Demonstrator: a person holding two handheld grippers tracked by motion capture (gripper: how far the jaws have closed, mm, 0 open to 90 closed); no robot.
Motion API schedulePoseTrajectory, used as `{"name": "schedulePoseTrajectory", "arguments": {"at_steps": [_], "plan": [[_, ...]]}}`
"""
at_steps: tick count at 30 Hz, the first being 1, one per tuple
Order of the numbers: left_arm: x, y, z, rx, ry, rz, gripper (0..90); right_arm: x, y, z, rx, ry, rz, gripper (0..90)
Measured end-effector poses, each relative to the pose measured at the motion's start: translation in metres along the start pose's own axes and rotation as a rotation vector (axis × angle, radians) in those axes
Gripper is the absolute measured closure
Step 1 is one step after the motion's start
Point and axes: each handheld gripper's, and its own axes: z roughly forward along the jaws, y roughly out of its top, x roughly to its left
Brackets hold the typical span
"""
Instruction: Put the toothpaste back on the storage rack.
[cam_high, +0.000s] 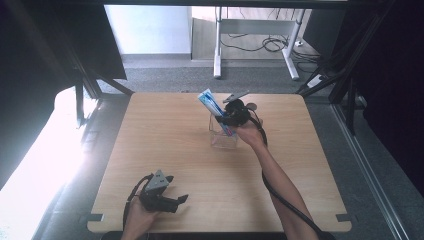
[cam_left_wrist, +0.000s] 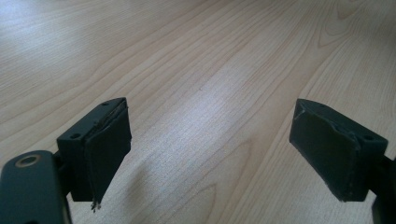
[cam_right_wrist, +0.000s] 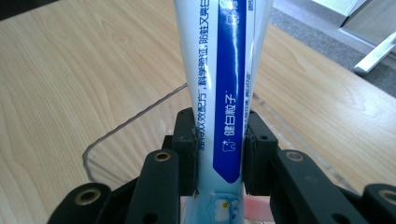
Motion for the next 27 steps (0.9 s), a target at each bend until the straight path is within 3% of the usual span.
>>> {"name": "schedulePoseTrajectory", "arguments": {"at_steps": [5,15,27], "plan": [[0.0,-0.0001,0.0008,0.001,-0.001,-0.002,13.1,-0.0017,-0.0025,0.0011,0.028,0.015,0.007,69.2],[0.0,-0.0001,0.0012,0.002,0.0,-0.002,13.1,-0.0025,-0.0044,-0.0004,0.017,0.046,0.02,62.7],[-0.0004,0.0,0.0018,0.006,0.002,0.001,13.1,0.0034,-0.0042,-0.0052,0.011,0.044,-0.007,53.4]]}}
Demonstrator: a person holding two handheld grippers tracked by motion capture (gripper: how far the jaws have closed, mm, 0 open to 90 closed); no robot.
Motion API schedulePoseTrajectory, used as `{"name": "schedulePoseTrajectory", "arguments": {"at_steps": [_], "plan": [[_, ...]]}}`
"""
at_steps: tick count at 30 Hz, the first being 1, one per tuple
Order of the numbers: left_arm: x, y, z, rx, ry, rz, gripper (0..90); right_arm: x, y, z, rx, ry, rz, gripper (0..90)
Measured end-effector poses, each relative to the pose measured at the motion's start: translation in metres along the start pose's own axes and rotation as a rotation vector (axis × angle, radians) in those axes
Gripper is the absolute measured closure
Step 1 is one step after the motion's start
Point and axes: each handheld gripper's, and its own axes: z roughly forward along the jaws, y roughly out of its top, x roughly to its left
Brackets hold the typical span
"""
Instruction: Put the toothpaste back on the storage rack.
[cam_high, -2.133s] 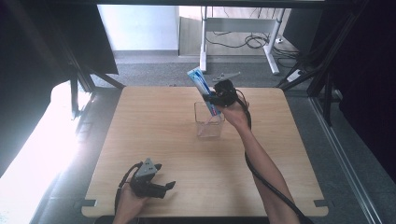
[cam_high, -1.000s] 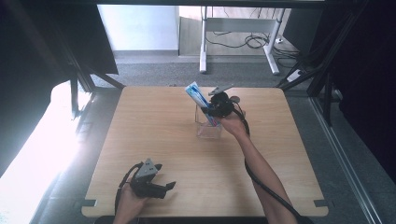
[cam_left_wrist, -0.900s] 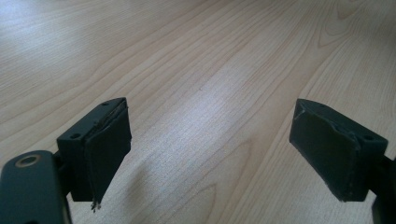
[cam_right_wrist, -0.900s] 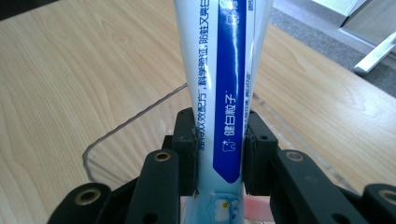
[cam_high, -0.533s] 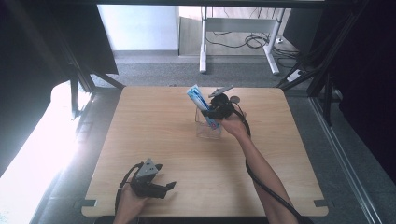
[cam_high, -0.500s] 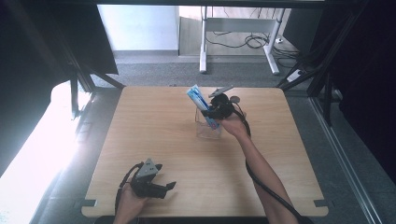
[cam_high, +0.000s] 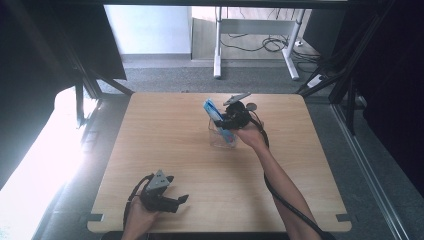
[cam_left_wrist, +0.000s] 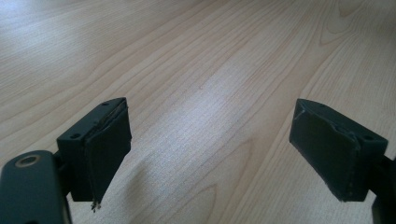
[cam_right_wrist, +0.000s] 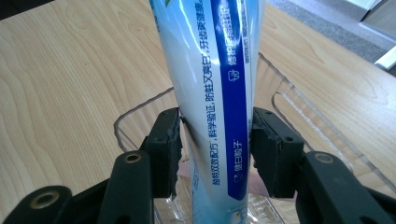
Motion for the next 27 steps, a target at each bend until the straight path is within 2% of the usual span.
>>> {"name": "schedulePoseTrajectory", "arguments": {"at_steps": [6,14,17,21,27], "plan": [[0.0,0.0,0.0,0.003,0.003,0.003,13.1,-0.001,0.002,-0.007,-0.012,-0.024,0.008,44.1],[0.0,0.0,0.001,0.004,0.002,0.004,13.1,-0.002,0.0,-0.016,-0.014,0.01,0.01,27.6],[0.0,0.0,0.0,0.0,0.002,0.001,13.1,0.001,-0.001,-0.02,-0.012,0.006,-0.009,24.7],[0.0,0.0,0.0,-0.002,-0.001,0.001,13.1,0.003,-0.002,-0.024,-0.019,0.027,-0.001,17.2],[0.0,0.0,0.0,-0.01,-0.011,0.0,13.0,0.007,-0.006,-0.034,-0.017,0.046,-0.001,13.1]]}}
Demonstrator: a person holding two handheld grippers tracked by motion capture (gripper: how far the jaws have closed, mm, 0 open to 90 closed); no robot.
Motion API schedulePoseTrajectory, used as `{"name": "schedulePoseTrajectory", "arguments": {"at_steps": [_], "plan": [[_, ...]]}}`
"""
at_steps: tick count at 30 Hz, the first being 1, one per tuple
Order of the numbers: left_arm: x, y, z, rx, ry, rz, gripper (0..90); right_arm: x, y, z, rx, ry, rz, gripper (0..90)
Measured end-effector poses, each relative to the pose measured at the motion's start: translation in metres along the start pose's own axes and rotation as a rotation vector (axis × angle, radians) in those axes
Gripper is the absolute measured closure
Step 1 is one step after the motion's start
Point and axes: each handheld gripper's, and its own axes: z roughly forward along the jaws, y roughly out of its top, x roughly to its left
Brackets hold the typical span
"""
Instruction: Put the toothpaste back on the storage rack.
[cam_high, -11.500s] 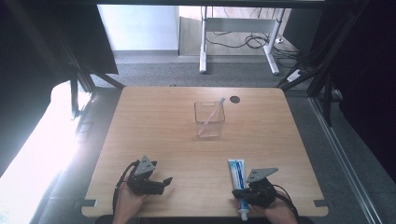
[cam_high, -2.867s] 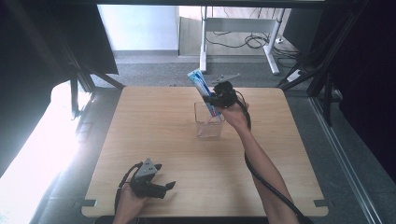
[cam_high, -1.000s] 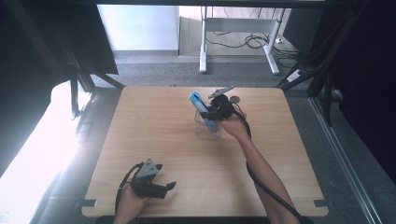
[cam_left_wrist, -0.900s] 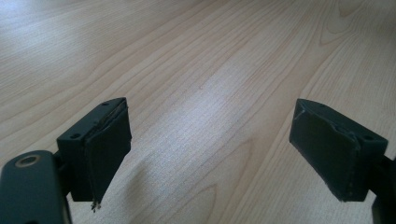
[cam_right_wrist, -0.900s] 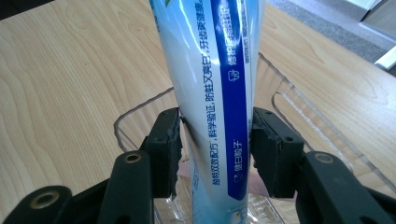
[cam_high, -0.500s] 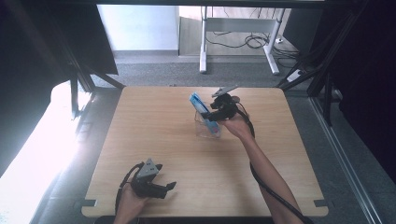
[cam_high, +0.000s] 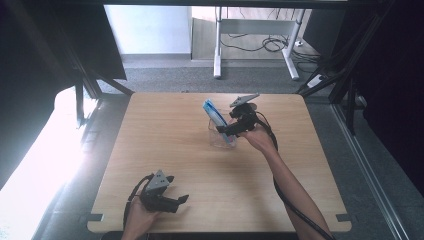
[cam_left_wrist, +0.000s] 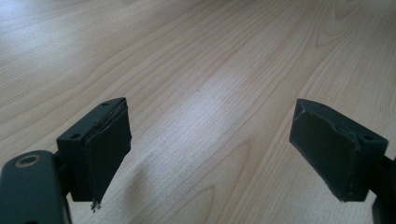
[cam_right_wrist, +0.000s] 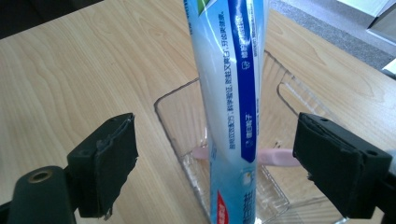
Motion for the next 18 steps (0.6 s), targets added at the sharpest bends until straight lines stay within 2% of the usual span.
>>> {"name": "schedulePoseTrajectory", "arguments": {"at_steps": [9,18], "plan": [[0.0,0.0,0.0,-0.002,0.0,-0.001,13.0,0.006,-0.009,-0.012,0.011,-0.005,0.002,1.8],[0.0,0.0,0.0,-0.005,-0.002,-0.003,13.0,0.014,-0.021,-0.026,0.012,0.004,-0.002,0.0]]}}
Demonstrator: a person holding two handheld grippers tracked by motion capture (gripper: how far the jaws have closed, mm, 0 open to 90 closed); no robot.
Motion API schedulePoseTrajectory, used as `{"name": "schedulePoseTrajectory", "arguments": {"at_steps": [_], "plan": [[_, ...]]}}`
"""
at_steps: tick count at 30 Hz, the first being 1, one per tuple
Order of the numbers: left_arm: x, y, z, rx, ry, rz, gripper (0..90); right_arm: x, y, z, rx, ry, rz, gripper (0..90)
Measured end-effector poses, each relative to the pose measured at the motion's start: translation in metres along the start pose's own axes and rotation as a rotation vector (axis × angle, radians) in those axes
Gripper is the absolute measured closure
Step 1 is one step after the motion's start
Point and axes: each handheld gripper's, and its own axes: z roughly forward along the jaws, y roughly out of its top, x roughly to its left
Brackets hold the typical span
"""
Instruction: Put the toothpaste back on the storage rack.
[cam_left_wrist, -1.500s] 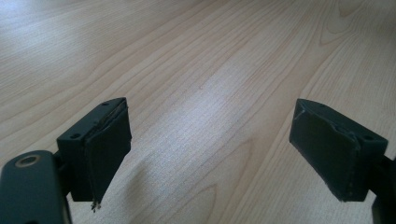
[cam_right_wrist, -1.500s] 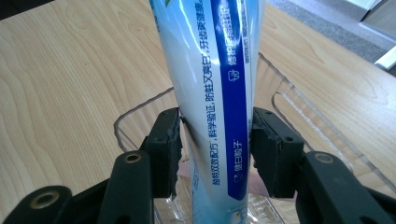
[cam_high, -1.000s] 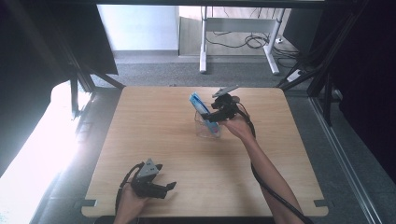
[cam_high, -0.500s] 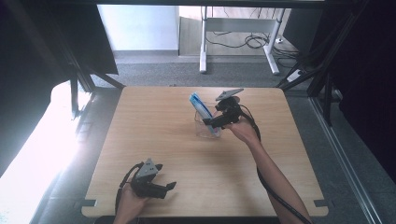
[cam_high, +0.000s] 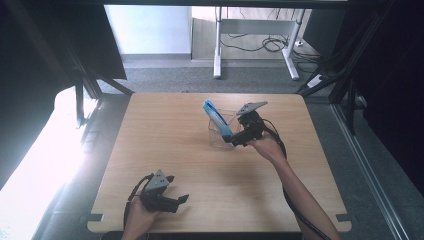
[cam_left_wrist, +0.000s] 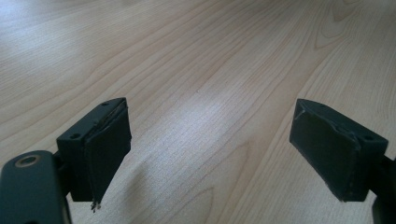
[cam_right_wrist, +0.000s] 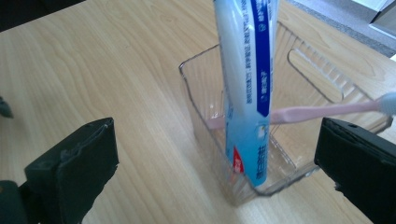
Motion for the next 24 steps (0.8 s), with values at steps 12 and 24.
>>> {"name": "schedulePoseTrajectory", "arguments": {"at_steps": [12,24], "plan": [[0.0,0.0,0.001,0.0,-0.001,0.001,13.0,0.006,-0.026,-0.021,-0.003,-0.01,-0.001,0.0],[-0.001,0.001,0.001,0.002,0.001,0.004,13.0,0.012,-0.059,-0.045,-0.014,-0.021,0.036,0.0]]}}
